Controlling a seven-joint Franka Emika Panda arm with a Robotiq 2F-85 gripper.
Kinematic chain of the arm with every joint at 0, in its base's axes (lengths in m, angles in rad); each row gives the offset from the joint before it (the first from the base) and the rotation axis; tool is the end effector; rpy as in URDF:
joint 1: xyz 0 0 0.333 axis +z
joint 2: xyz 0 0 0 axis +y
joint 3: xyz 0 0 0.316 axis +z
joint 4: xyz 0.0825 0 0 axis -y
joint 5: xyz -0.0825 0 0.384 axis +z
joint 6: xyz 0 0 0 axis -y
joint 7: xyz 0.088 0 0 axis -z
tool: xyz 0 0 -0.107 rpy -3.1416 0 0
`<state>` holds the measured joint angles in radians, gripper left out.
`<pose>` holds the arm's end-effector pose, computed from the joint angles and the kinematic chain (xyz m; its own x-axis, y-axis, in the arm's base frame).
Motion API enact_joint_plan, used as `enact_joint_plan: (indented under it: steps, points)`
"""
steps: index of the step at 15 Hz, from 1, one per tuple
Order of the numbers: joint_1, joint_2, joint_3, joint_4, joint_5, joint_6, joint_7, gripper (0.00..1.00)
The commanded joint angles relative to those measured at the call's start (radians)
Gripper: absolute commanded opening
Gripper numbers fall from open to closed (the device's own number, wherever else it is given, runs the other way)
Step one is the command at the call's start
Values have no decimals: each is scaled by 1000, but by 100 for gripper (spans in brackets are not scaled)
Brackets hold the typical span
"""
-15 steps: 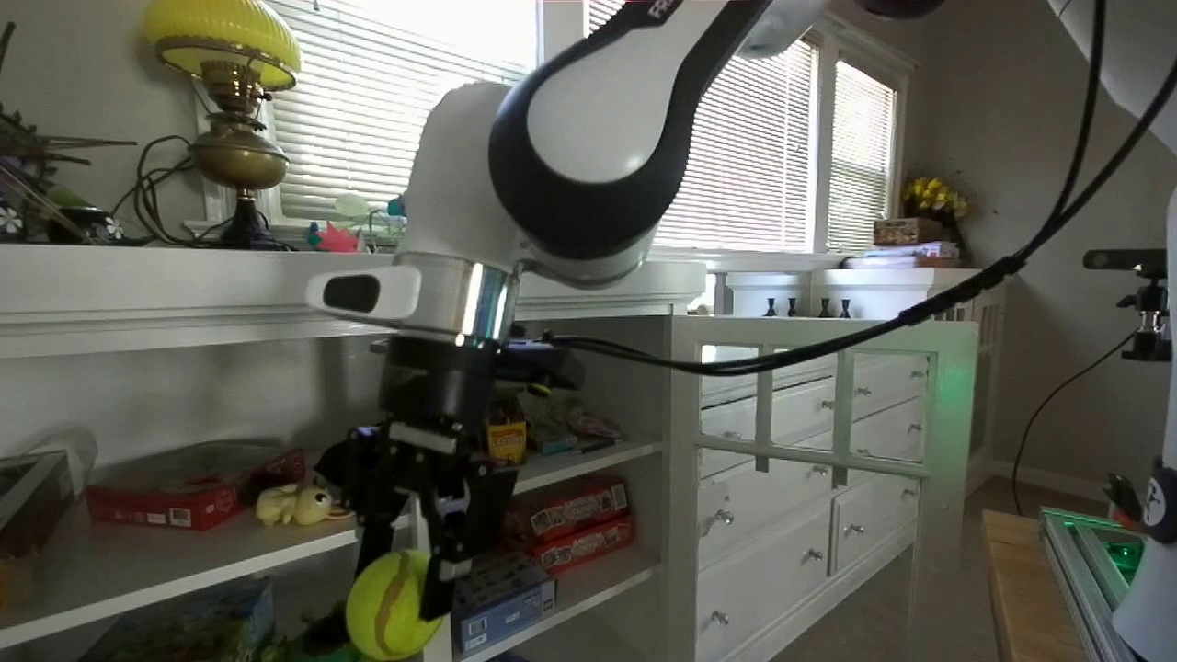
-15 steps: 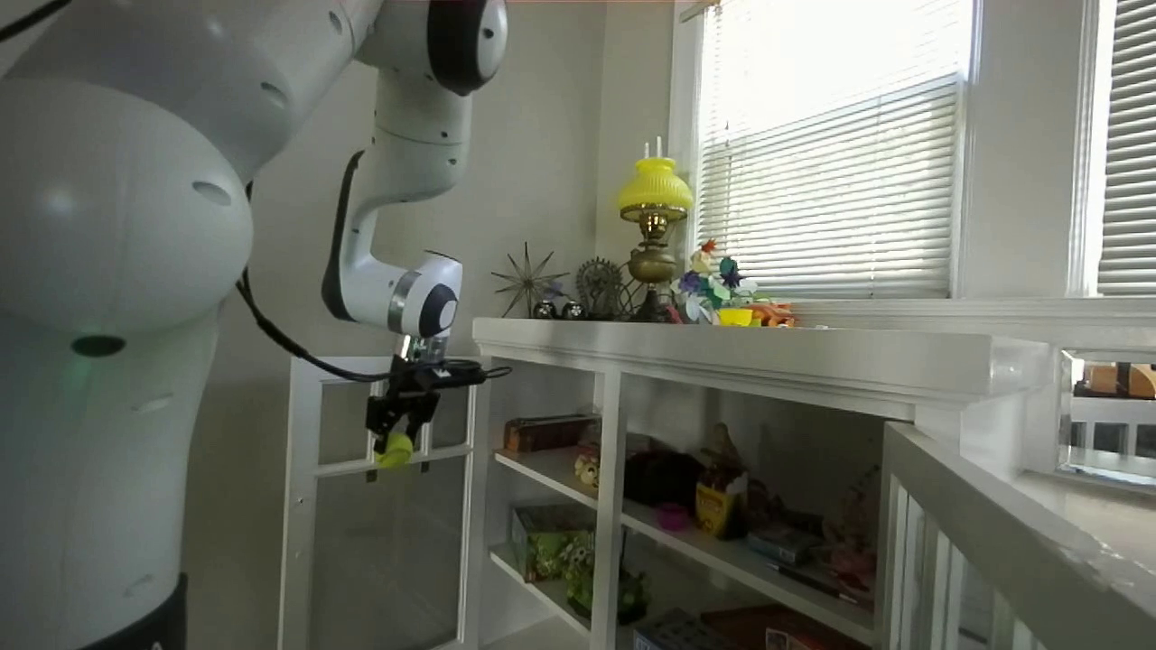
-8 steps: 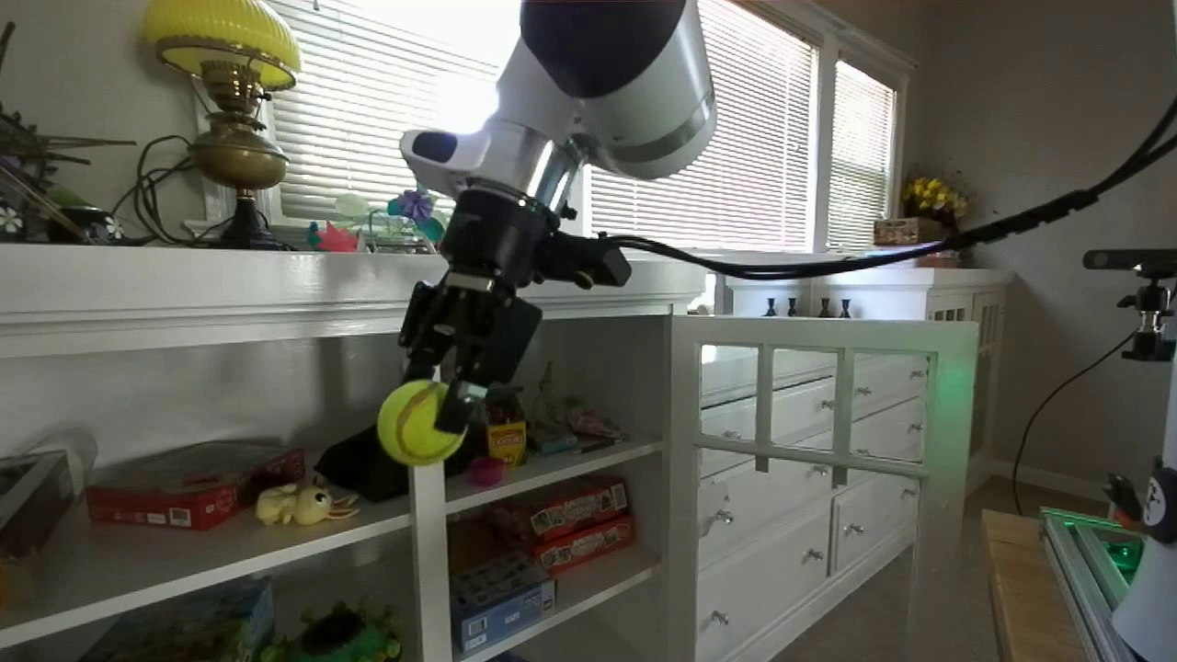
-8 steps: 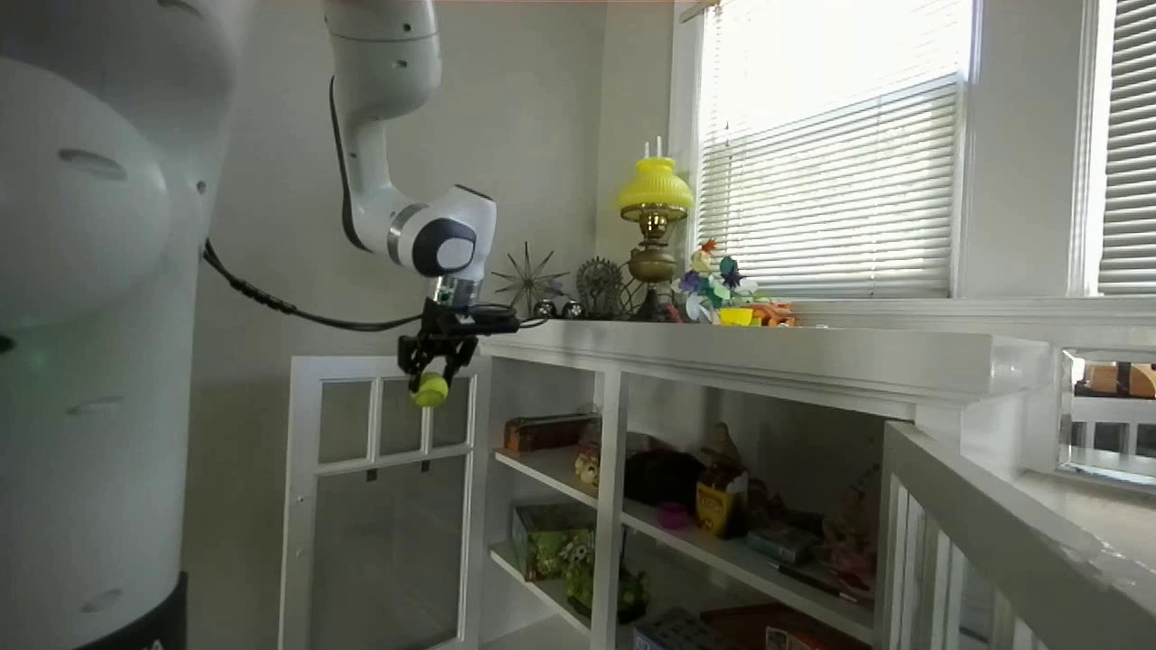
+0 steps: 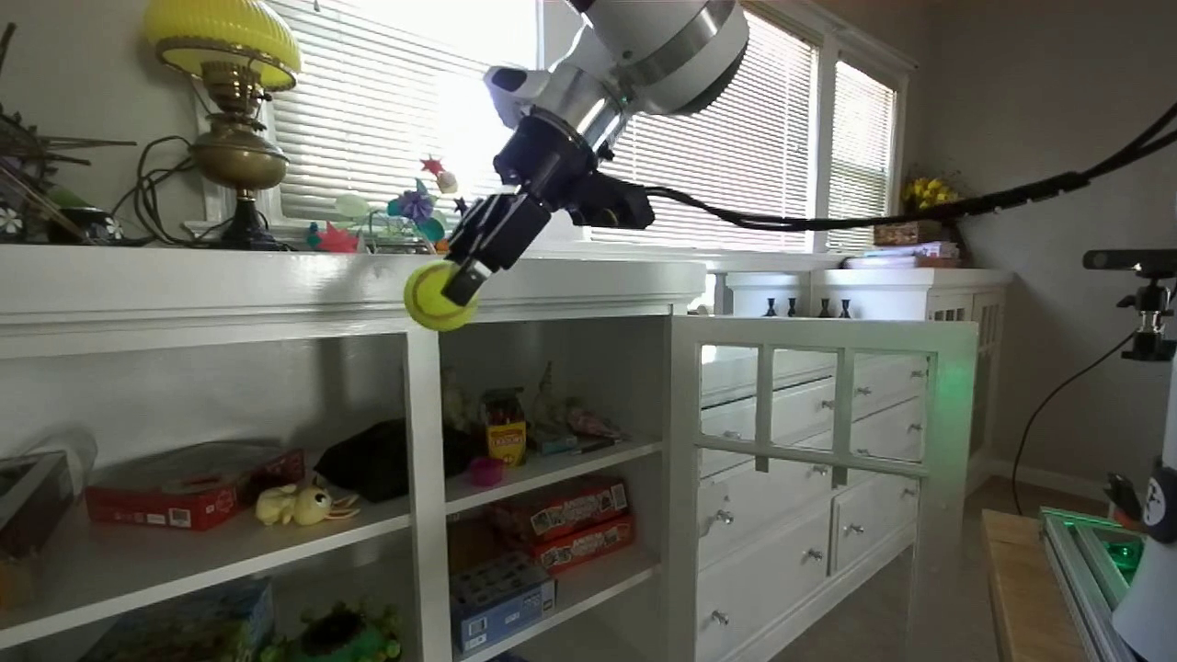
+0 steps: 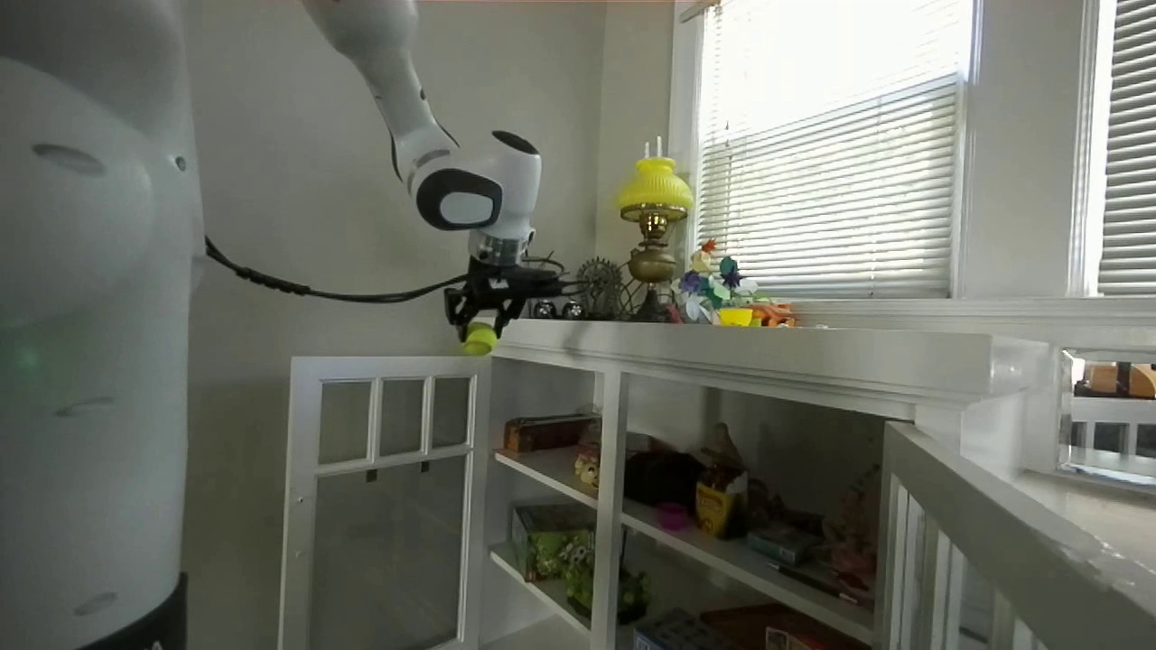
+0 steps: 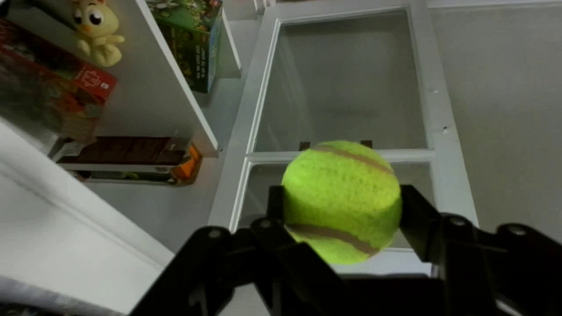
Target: Pick up the green ball from the counter and put it in the cabinet, then pick it up again and put it on the counter
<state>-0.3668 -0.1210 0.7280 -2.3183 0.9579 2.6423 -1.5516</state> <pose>0.4969 0.1700 0.4162 0.2662 0.7525 0.6025 0.8866 -0.4363 0.1533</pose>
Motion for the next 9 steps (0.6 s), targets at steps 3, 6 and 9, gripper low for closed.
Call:
enact_joint_plan:
  steps: [3, 6, 9]
  points:
    - [344, -229, -406, -160, 114, 11, -51, 40]
    - [436, -294, -524, -220, 105, 61, -41, 40]
    - [395, -337, -512, -253, 201, 166, -65, 40]
